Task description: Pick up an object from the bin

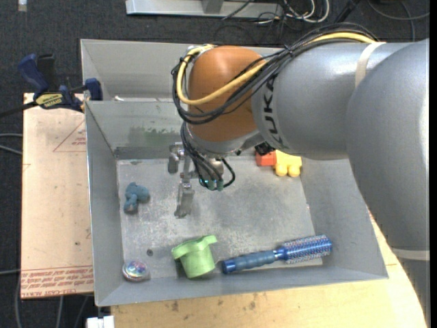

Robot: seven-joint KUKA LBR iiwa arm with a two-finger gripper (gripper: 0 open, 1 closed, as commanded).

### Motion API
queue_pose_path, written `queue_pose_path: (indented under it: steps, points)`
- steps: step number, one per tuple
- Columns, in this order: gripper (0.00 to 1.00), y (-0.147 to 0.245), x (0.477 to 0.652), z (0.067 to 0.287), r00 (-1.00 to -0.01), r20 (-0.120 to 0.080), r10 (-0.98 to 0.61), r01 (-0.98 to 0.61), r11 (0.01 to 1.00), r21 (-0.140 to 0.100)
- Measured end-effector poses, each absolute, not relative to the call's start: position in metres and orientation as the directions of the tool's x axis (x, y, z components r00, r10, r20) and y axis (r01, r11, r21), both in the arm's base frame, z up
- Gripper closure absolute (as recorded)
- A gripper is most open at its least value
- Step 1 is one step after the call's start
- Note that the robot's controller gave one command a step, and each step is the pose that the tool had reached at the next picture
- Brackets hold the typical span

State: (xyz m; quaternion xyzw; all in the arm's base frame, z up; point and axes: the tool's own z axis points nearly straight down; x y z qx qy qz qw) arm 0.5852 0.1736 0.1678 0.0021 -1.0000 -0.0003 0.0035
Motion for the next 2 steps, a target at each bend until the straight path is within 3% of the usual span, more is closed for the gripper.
queue_pose_path:
  steps: [1,2]
  points:
    - [0.0,0.14,0.503,0.125,-0.936,0.004,-0.351,-0.351,0.936,0.001]
    - [0.0,0.119,0.506,0.073,-0.876,-0.011,-0.482,-0.482,0.876,-0.002]
